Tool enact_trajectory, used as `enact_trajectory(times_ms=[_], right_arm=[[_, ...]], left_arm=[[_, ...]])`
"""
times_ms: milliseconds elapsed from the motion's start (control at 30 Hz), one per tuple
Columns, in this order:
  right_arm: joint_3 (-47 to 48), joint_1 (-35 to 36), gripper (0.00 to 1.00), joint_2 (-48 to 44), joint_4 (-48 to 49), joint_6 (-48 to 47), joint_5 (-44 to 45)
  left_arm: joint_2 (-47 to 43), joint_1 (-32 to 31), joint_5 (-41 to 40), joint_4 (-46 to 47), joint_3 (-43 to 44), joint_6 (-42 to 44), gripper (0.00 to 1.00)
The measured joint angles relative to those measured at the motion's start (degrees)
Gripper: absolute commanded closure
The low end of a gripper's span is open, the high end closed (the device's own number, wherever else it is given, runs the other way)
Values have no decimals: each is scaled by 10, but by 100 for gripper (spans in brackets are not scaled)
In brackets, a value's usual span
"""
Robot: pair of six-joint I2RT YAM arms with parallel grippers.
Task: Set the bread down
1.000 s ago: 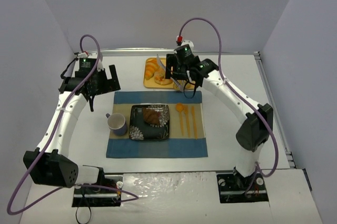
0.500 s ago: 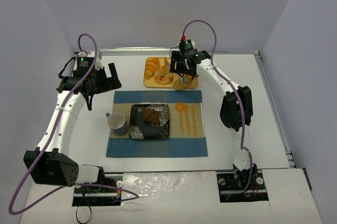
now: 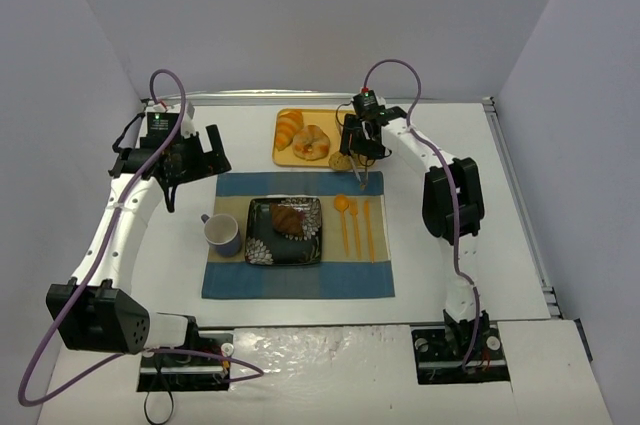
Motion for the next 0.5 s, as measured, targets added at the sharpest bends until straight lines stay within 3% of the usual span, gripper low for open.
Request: enact_trajectory(times_ms=[500], right_arm=[[-18, 0, 37, -74, 4, 1, 0]], left_arm=[[-1, 0, 1, 1, -6, -1, 3]])
